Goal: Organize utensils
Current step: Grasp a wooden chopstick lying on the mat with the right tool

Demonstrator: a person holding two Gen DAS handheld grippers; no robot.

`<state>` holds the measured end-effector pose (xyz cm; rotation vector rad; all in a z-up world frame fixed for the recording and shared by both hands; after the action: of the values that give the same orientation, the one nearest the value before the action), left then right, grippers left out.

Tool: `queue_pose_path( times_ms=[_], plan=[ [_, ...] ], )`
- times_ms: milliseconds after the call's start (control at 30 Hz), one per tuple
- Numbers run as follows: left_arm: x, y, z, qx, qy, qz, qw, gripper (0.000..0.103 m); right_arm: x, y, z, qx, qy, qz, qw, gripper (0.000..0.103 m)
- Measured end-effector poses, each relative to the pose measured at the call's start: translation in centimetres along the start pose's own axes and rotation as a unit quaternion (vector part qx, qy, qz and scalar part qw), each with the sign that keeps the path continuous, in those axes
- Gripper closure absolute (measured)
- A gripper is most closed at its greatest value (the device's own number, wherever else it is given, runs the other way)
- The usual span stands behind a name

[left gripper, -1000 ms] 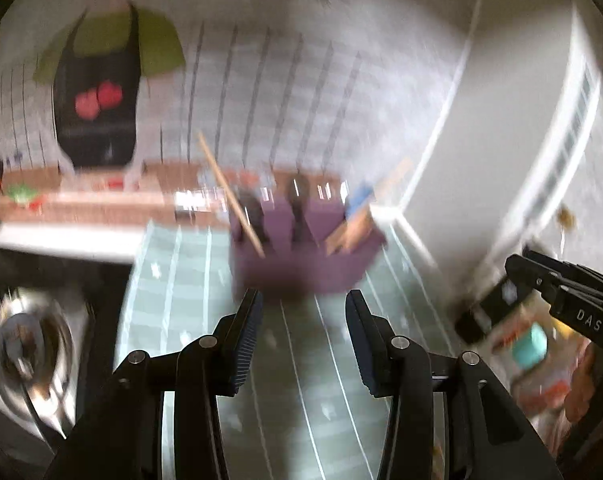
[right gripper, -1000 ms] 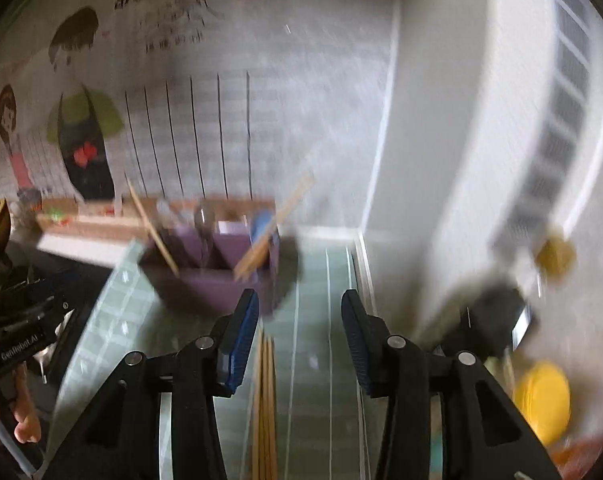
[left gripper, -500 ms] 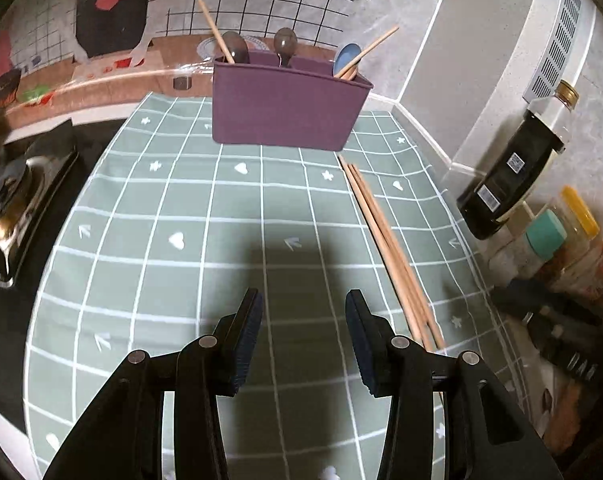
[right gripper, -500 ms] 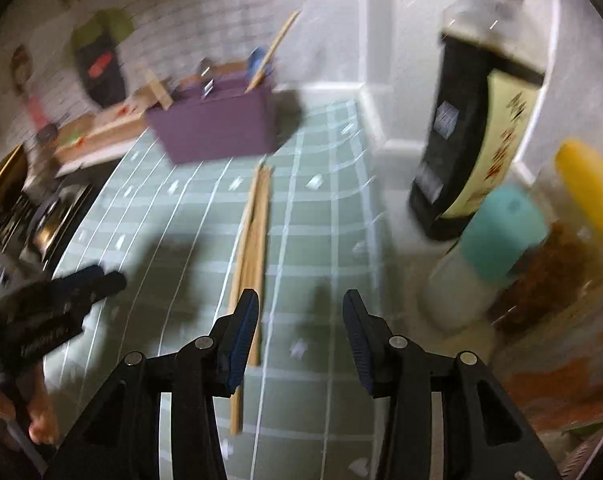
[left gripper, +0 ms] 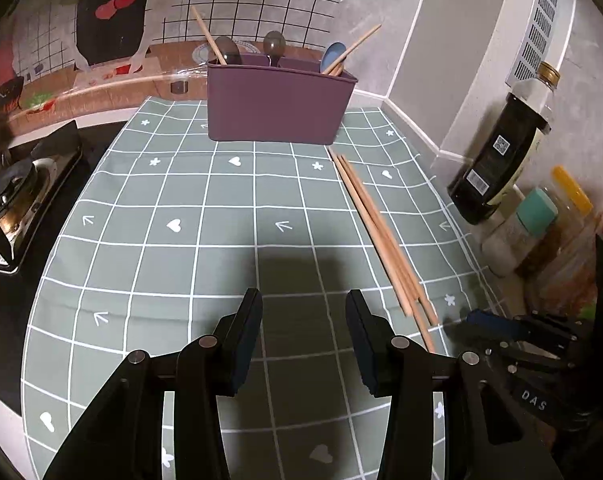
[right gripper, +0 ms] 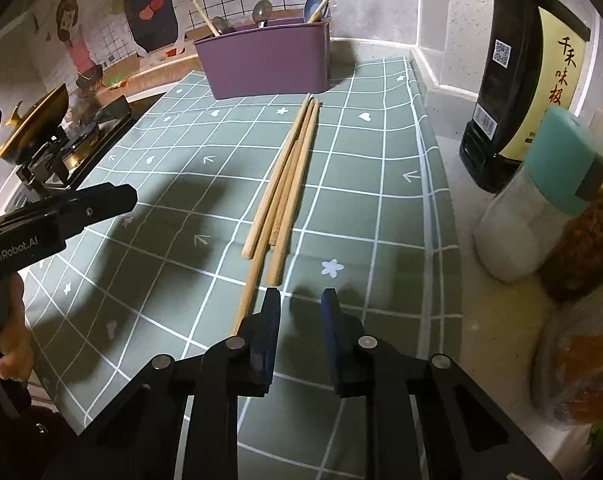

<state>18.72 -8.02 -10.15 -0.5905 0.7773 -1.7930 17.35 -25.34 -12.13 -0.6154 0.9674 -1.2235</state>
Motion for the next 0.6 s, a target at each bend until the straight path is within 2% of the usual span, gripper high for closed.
queue_pose_path(
  times_ms=[167,500,567,600],
  plan=[
    [-0.9,0.2,-0.6,-0.009,-0.012,-0.005,0.9999,0.058,-0.2,0.5,-0.1,-0.005,0.014,0.016,1.0,0.083],
    [-1.8,0.3,-1.4,-0.011,-0.031,-0.024,0.9992,0.058,-2.2,3.0,1.1,-0.009,-0.009,-0.018,1.0,0.083],
    [-1.7,0.3,-1.3,-0.011,-0.03,-0.027,0.9991,0.058,-2.4,3.1,1.1,-0.008,-0.016,-0.021,1.0,0.086],
    [-1.6,0.3,-1.2,-0.01,-0.029,-0.03,0.9991,0.058,-2.3,3.1,1.1,-0.007,-0.016,-0.023,1.0,0.094]
  ],
)
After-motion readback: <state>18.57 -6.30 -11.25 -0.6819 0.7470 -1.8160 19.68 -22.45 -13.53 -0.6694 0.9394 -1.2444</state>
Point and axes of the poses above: each gripper's, at about its wrist camera, not at the fingertips, and y roughly the way its jaws point, x to its right, z to its top, the point moved 4 cm from there along y, roughly the way its jaws point, and after that the axes turned 15 degrees about y, right-handed, at the moved point
